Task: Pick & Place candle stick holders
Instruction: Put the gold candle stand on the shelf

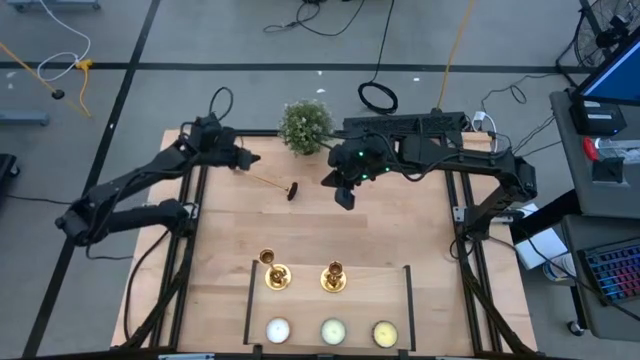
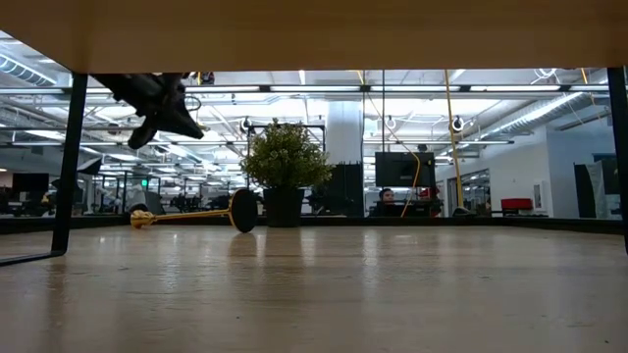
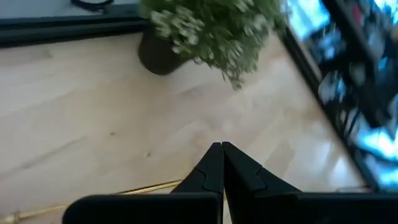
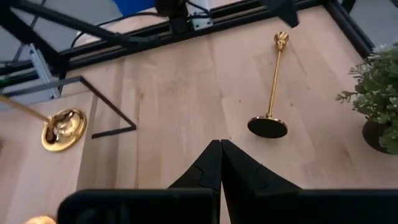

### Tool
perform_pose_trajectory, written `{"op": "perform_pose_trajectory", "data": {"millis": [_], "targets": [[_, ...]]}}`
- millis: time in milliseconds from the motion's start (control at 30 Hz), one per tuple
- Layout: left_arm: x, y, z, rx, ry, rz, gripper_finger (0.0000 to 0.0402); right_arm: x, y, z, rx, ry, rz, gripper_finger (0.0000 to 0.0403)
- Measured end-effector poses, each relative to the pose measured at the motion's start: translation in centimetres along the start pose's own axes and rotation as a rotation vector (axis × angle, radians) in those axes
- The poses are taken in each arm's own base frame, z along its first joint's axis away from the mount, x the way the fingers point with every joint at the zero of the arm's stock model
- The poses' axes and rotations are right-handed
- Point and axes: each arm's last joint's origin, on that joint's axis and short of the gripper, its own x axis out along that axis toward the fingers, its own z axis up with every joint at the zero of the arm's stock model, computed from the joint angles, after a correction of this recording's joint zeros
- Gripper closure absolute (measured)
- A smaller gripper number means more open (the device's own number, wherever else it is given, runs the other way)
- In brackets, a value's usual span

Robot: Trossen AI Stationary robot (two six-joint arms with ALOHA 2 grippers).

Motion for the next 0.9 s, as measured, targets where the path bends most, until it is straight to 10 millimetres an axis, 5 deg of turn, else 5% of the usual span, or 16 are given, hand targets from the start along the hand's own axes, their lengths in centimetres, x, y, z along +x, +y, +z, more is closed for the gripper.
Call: {"op": "perform_pose_trajectory", "data": {"millis": [200, 500, 900], "targets": [[-0.1, -0.3, 0.6, 0.090, 0.136, 0.092, 0.0401, 0.0, 0.0, 0.3, 0.030, -0.030, -0.017, 0.0403], [0.0, 1.1, -0.4, -0.725, 0.201, 0.343, 0.0400, 0.0, 0.0, 0.5, 0.029, -0.056, -0.016, 0.0403], [1.5, 2.6, -1.3, -1.075, 0.226, 0.546, 0.0359, 0.1, 0.4, 0.7, -0.025, -0.076, 0.003, 0.0403]]}}
